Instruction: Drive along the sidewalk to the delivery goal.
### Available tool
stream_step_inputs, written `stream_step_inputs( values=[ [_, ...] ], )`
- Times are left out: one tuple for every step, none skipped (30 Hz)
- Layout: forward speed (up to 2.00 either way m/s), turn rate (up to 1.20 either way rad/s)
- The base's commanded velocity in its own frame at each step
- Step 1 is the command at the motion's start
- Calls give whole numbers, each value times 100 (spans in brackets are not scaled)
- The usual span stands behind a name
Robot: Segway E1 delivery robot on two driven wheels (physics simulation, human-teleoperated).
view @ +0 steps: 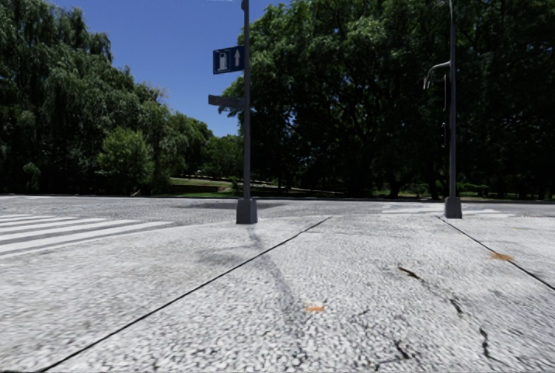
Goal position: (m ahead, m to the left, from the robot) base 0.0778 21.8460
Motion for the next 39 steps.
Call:
stream_step_inputs(
  values=[
    [197,57],
    [197,57],
    [197,57],
    [197,57],
    [197,57],
    [197,57],
    [197,57],
    [197,57],
    [197,57],
    [197,57],
    [197,57],
    [197,57],
    [197,57],
    [197,57],
    [197,57],
    [197,57],
    [197,57],
    [197,57],
    [197,57],
    [197,57],
    [197,57],
    [197,57],
    [197,57],
    [197,57],
    [197,57],
    [197,60],
    [197,60],
    [197,60],
    [197,60],
    [197,61],
    [197,61],
    [197,61],
    [197,61],
    [197,61],
    [197,61],
    [197,61],
    [197,61],
    [197,61],
    [197,61]
  ],
)
